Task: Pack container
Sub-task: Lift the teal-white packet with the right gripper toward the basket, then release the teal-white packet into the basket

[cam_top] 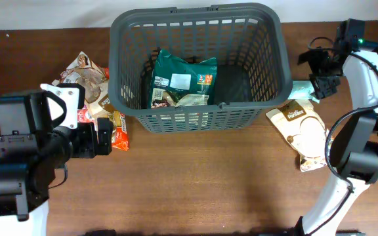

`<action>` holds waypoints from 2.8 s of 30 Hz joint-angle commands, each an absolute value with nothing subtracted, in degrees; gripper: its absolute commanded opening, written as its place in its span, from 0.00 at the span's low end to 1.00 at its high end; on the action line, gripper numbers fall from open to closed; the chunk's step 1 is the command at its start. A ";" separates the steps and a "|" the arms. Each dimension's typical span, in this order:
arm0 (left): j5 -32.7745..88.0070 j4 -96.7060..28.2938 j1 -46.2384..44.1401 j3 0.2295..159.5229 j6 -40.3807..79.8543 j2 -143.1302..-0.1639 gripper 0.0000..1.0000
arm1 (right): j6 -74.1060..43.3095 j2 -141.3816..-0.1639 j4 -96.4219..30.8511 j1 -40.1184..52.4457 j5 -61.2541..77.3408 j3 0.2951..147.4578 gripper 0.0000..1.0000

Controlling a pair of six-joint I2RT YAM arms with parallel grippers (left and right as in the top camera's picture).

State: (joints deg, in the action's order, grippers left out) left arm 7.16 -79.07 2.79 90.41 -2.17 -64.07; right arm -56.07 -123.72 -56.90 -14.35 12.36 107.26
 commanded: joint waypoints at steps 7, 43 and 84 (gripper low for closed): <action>8.16 -78.98 3.16 90.35 -3.07 -64.01 0.99 | -66.83 -127.87 -53.10 -14.20 16.75 108.09 0.99; 8.16 -78.98 3.16 90.35 -3.07 -64.01 0.99 | -71.44 -135.39 -51.55 -15.84 17.82 108.18 0.30; 8.16 -78.98 3.16 90.35 -3.05 -64.01 0.99 | -10.44 -135.39 -97.30 14.24 5.23 173.77 0.04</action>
